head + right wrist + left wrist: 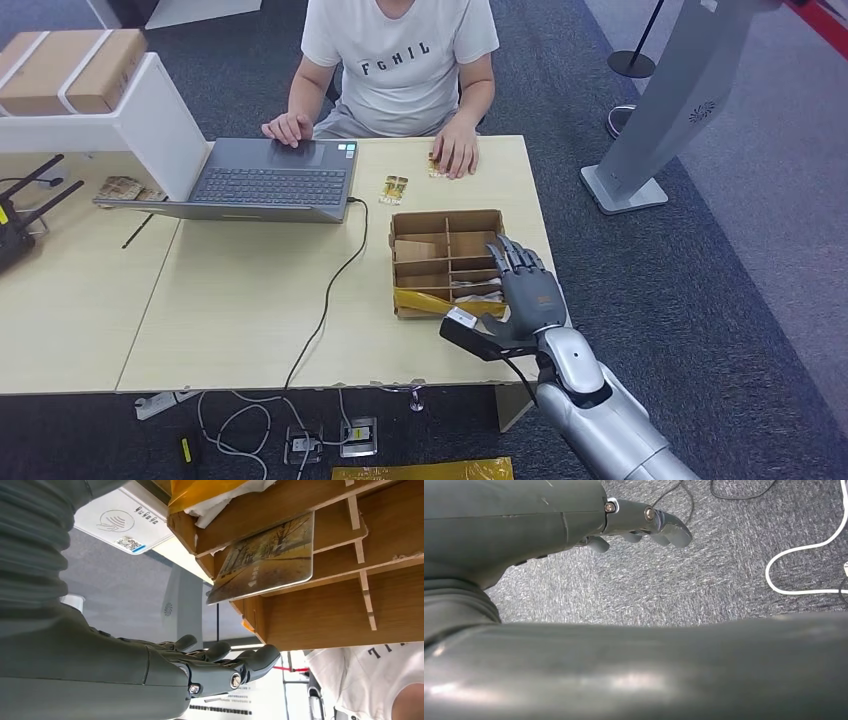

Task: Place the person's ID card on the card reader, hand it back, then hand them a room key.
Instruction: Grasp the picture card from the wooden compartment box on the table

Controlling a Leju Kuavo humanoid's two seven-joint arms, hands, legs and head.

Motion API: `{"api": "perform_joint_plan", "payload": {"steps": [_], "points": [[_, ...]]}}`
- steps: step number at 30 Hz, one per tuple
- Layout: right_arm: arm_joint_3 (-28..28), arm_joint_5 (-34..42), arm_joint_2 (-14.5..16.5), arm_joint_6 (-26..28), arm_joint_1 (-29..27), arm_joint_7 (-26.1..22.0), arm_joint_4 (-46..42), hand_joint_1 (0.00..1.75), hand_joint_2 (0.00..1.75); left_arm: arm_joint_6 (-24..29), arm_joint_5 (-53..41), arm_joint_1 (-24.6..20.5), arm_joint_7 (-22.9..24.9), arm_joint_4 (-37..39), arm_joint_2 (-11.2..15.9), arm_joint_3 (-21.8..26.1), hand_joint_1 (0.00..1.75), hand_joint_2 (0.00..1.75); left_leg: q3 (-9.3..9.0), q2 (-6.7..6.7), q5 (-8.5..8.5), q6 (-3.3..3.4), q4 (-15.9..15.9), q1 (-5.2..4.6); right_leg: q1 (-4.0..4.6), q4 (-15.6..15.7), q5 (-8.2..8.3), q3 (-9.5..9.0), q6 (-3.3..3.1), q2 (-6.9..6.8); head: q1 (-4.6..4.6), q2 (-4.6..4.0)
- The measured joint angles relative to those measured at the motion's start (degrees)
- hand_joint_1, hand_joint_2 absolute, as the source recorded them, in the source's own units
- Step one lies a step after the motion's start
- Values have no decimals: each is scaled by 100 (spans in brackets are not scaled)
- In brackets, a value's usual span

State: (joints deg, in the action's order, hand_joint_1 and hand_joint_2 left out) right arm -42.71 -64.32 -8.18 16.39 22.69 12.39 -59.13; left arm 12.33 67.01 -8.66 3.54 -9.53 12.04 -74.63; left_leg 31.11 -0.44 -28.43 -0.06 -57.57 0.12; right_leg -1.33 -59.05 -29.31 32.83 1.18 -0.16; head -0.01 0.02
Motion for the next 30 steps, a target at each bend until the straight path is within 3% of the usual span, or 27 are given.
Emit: {"api": "perform_joint_plan", "payload": {"steps": [2, 30], "points": [[-12, 2, 10, 0, 16, -13, 26, 172, 175, -1, -7, 0, 0, 0, 0, -1, 0, 0, 0, 0, 0, 0, 0, 0, 0, 0, 0, 0, 0, 0, 0, 0], [-68, 625, 145, 199, 13, -373, 225, 175, 175, -20, -83, 0, -23, 0, 8, -10, 0, 0, -2, 0, 0, 0, 0, 0, 1, 0, 0, 0, 0, 2, -1, 0]]}}
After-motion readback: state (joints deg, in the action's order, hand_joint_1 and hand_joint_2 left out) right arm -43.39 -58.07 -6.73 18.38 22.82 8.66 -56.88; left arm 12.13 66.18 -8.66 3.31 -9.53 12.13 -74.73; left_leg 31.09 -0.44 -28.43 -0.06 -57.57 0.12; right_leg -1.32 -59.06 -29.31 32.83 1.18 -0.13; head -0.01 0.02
